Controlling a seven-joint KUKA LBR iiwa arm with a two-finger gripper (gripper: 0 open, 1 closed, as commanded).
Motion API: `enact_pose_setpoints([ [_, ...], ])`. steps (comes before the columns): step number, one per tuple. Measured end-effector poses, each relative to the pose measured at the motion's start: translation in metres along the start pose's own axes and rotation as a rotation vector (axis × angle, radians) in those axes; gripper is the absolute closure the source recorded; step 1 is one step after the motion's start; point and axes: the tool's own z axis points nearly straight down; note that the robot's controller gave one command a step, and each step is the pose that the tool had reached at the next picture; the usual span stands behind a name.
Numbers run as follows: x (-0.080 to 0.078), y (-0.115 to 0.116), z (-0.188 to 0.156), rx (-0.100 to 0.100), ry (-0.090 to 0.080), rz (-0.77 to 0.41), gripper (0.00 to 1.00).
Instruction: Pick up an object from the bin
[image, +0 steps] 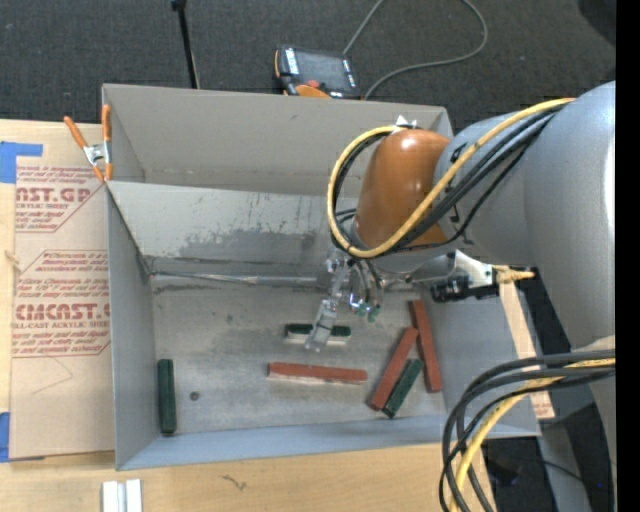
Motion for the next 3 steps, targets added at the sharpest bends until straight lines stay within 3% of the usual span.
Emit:
enact_pose_setpoints([
  [1, 0.0094, -0.0099, 0.0563, 0.002, 0.005, 0.047, 0.0],
  [2, 0.0088, -0.0087, 0.0552, 0.0, 0.0, 0.046, 0.0],
  [3, 0.0089, -0.0086, 0.0551, 0.0, -0.001, 0.046, 1.0],
])
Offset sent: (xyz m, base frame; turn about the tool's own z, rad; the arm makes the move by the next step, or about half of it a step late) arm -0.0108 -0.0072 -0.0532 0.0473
